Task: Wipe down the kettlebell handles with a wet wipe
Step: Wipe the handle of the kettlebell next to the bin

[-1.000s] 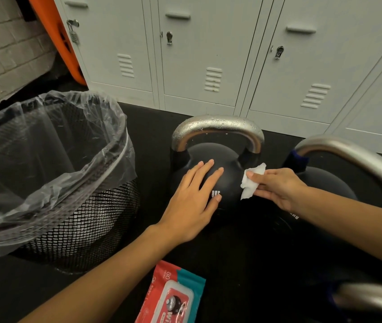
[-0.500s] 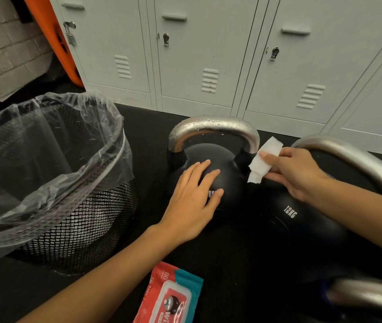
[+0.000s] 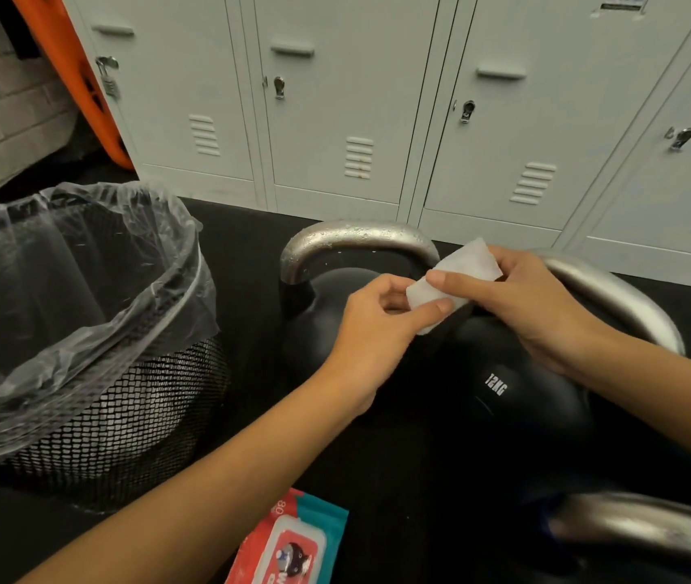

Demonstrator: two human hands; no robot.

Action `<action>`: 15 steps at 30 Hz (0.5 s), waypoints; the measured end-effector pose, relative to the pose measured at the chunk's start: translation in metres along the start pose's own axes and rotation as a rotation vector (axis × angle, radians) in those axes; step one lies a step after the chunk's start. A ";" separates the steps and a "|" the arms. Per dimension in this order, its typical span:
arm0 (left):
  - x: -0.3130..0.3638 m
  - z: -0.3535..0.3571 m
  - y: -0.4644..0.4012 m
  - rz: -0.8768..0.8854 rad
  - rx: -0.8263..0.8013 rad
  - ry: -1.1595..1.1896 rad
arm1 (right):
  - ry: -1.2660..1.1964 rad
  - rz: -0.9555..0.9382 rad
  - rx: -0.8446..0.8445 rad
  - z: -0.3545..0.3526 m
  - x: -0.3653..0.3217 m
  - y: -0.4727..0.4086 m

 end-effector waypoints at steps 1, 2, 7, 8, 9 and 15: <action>0.001 0.001 0.001 -0.007 -0.006 0.032 | -0.017 -0.011 -0.007 -0.001 0.001 0.000; 0.000 0.002 0.001 -0.017 -0.014 0.063 | -0.053 -0.014 -0.015 -0.001 0.001 0.000; -0.001 0.002 0.000 -0.002 0.034 0.077 | -0.193 0.004 -0.036 -0.003 0.009 -0.003; -0.002 0.001 -0.001 0.004 0.058 0.096 | -0.182 0.022 -0.061 -0.005 0.011 -0.003; -0.003 -0.001 -0.002 0.016 0.082 0.105 | -0.141 0.052 -0.092 -0.007 0.014 -0.004; -0.009 -0.002 -0.007 0.134 0.126 -0.158 | 0.026 0.276 -0.065 -0.027 0.035 -0.009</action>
Point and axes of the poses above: each hand's wrist, its own y-axis away from the middle knuckle, its own z-axis out of the palm, x = y × z, the point moved 5 cm from there along -y, towards the middle knuckle, and after that the axes turned 9 degrees about -x, right-handed, at the moved point
